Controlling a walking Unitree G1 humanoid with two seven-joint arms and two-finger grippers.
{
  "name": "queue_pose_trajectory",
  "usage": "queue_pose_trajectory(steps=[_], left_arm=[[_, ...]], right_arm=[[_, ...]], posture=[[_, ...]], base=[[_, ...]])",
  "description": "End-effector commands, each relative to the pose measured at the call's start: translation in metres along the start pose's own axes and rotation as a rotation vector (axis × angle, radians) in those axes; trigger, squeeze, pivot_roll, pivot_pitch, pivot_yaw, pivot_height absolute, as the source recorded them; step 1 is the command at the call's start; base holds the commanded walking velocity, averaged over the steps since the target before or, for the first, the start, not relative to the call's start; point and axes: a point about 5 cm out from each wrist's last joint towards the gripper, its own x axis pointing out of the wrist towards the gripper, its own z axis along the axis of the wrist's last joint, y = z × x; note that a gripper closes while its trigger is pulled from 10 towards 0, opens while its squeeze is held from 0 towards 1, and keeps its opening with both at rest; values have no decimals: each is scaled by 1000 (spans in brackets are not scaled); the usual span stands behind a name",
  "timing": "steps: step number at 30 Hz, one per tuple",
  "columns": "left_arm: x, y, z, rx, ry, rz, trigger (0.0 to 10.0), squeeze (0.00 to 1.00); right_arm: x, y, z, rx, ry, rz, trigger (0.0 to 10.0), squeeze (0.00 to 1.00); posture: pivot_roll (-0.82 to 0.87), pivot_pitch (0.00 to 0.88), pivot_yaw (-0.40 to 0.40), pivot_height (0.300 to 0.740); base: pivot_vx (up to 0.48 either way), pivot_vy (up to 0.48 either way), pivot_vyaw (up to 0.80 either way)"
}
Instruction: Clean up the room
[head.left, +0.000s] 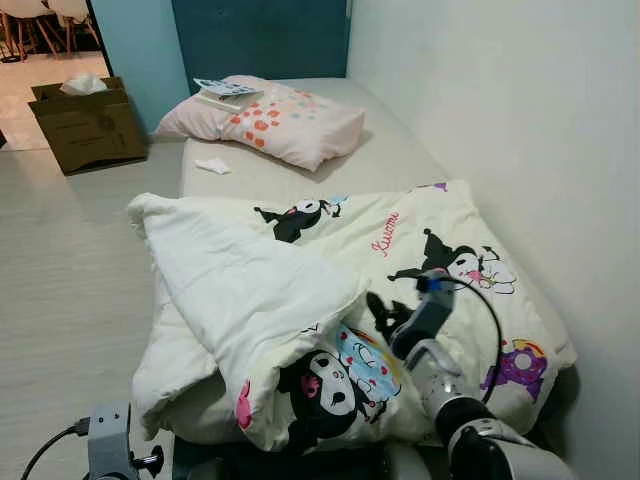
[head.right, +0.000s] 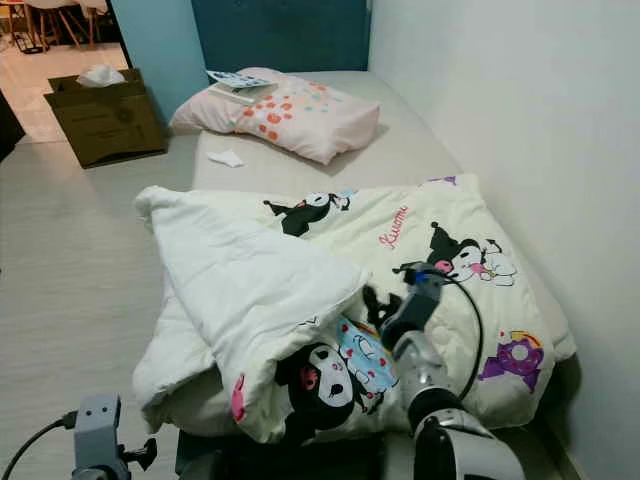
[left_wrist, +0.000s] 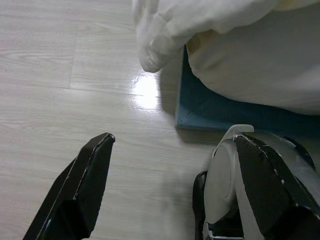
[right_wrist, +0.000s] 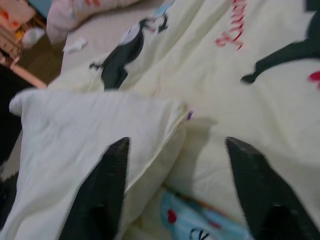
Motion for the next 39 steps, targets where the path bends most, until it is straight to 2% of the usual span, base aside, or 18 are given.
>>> queue_pose_trajectory(steps=[1, 4, 6, 8, 9, 10, 12, 13, 16, 17, 20, 22, 27, 28, 35, 38, 39], left_arm=[[-5, 24, 0, 39, -25, 28, 10000, 0], [-6, 33, 1, 42, -39, 40, 10000, 0], [-11, 49, 3, 49, -62, 60, 10000, 0], [-11, 49, 3, 49, -62, 60, 10000, 0], [-13, 57, 3, 55, -71, 71, 10000, 0], [-16, 64, 3, 60, -77, 81, 10000, 0], [-18, 69, 3, 63, -82, 87, 10000, 0], [-20, 74, 2, 69, -90, 91, 10000, 0], [-22, 78, 2, 74, -96, 93, 10000, 0], [-25, 81, 1, 83, -104, 91, 10000, 0], [-26, 83, 1, 89, -111, 89, 10000, 0], [-28, 84, 1, 96, -122, 84, 10000, 0], [-29, 85, 1, 101, -126, 79, 10000, 0], [-29, 85, 1, 101, -125, 78, 10000, 0], [-30, 83, -4, 102, -110, 71, 10000, 0], [-30, 83, -4, 102, -110, 71, 10000, 0], [-31, 83, -9, 102, -93, 72, 10000, 0]], right_arm=[[1, -1, -3, 121, 13, -36, 10000, 1000], [0, -2, -5, 157, 16, -46, 10000, 1000], [1, 1, -9, 270, 18, -40, 10000, 1000], [1, 1, -9, 270, 18, -40, 10000, 1000], [1, 6, -12, 333, 31, -26, 10000, 1000], [2, 10, -16, 383, 43, -11, 10000, 612], [2, 14, -18, 412, 51, -1, 10000, 612], [3, 20, -24, 431, 84, 14, 10000, 0], [2, 26, -30, 438, 115, 26, 10000, 0], [2, 35, -38, 440, 158, 55, 10000, 0], [1, 43, -44, 441, 188, 79, 10000, 0], [1, 56, -53, 437, 230, 128, 10000, 0], [1, 66, -55, 437, 234, 177, 10000, 0], [1, 68, -55, 444, 221, 189, 0, 0], [3, 76, -47, 442, 176, 277, 0, 0], [3, 76, -47, 442, 176, 277, 0, 0], [4, 83, -44, 421, 163, 339, 0, 0]], posture=[[69, 51, -34, 566], [78, 64, -33, 566], [104, 102, -27, 566], [104, 102, -27, 566], [121, 124, -23, 566], [127, 135, -21, 566], [132, 143, -18, 566], [148, 177, -13, 566], [150, 180, -12, 566], [162, 203, -9, 566], [164, 205, -9, 566], [170, 214, -7, 566], [173, 217, -6, 566], [173, 217, -5, 566], [163, 217, -8, 566], [163, 217, -8, 566], [158, 213, -9, 566]], base=[[0, 0, 0], [0, 0, 0], [0, 0, 0], [0, 0, 0], [0, 0, 0], [0, 0, 0], [0, 0, 0], [0, 0, 0], [0, 0, 0], [0, 0, 0], [0, 0, 0], [0, 0, 0], [0, 0, 0], [0, 0, 0], [0, 0, 0], [0, 0, 0], [0, 0, 0]])
